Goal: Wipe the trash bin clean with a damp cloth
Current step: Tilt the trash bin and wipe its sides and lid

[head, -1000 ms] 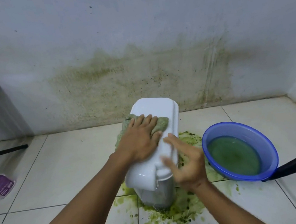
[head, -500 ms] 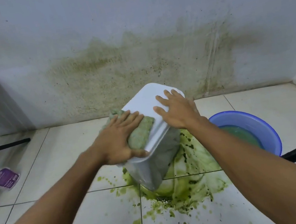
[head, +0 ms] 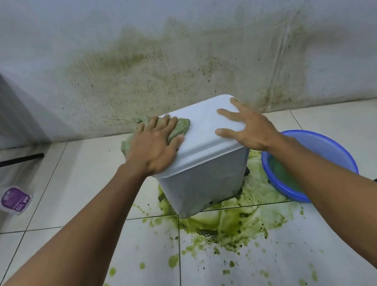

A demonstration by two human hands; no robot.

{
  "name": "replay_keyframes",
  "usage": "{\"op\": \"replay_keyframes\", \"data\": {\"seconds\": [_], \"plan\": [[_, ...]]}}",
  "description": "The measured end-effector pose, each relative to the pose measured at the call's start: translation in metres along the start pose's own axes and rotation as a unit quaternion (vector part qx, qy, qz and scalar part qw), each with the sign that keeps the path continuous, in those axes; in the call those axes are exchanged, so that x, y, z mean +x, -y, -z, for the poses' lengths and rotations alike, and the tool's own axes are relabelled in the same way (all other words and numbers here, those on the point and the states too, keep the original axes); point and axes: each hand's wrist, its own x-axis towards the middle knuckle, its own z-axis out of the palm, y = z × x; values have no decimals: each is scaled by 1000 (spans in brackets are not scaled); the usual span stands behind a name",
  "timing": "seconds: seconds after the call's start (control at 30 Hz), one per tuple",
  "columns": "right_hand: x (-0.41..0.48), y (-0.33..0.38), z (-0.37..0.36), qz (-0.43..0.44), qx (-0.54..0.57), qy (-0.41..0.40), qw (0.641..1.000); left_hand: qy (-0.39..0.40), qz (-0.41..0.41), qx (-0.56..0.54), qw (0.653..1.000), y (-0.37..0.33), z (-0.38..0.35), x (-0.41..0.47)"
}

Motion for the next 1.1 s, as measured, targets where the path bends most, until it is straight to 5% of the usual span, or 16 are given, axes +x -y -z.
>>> {"op": "replay_keyframes", "data": {"seconds": [0.13, 0.37, 0.7, 0.93, 1.1], "plan": [[-12, 9, 2, -26, -27, -20, 999, -19, -49, -4, 999, -10, -7, -10], [-55, 8, -7, -58, -119, -32, 991, -5, -16, -27, 1000, -18, -3, 11], [-50, 8, -6, -65, -83, -15, 994, 8, -21, -29, 999, -52, -8, 2], [-51, 6, -4, -18, -46, -16, 999, -6, -101, -31, 994, -82, -20, -12], [-50, 11, -13, 112, 61, -57, 990, 4, -138, -185, 973, -90, -5, -16]]}}
